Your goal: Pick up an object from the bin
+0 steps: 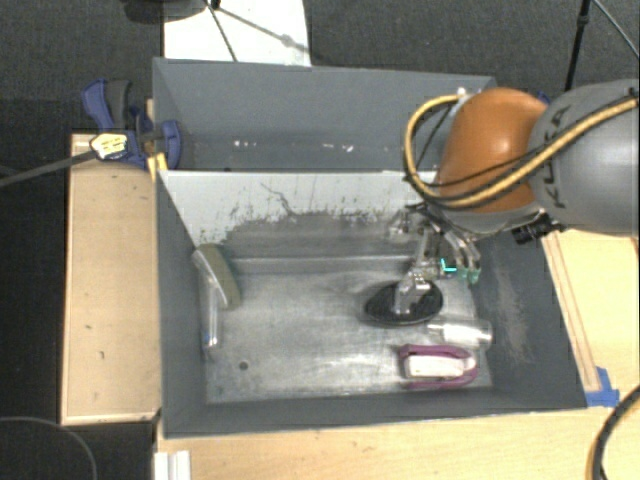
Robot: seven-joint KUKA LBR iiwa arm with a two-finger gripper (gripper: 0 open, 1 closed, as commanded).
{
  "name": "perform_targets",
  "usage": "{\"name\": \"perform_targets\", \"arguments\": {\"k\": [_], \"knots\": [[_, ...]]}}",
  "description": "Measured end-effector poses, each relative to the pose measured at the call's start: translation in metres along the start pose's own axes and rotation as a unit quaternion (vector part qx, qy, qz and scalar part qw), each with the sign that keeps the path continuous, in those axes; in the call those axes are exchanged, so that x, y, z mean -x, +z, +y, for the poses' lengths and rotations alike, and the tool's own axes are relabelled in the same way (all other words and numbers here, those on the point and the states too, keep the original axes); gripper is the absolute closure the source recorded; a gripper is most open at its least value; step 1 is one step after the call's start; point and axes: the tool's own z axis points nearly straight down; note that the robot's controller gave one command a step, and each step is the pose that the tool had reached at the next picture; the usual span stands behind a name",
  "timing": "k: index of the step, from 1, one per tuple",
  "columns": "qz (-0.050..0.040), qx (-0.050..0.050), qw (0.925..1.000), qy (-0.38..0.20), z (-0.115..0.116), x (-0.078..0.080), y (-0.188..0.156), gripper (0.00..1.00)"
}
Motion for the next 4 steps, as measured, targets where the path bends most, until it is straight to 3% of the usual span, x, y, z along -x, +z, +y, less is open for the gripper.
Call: {"name": "perform_targets", "arguments": {"k": [1, 2, 3, 4], "knots": [[-0.0077, 0.001, 0.9999, -0.015, -0.042, 0.000, 0.072, 0.00], [-0.0061, 0.000, 1.0000, 0.005, -0.037, -0.008, 0.041, 0.00], [-0.0059, 0.000, 0.9968, 0.080, -0.038, -0.010, 0.037, 0.00], [-0.0058, 0.001, 0.9820, 0.189, -0.042, -0.010, 0.070, 0.00]]}}
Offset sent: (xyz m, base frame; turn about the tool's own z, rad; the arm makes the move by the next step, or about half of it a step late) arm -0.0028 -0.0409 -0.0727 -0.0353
